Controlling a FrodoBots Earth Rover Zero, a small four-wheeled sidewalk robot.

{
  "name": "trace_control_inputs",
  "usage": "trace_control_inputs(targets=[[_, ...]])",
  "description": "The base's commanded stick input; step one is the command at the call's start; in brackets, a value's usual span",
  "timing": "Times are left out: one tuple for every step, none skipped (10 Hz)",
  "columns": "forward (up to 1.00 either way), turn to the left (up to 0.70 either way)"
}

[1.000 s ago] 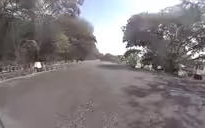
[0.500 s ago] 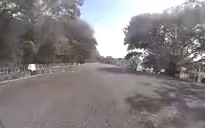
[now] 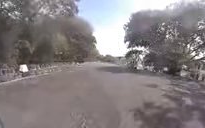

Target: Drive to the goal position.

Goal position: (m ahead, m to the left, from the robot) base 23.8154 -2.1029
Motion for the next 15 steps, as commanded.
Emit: trace_control_inputs(targets=[[0.85,0.01],[0.85,0.01],[0.85,0.01],[0.85,0.01],[0.85,0.01],[0.85,0.01],[0.85,0.01],[0.85,0.01],[0.85,0.01],[0.85,0.01],[0.85,0.01],[0.85,0.01],[0.85,0.01],[0.85,0.26],[0.85,0.31]])
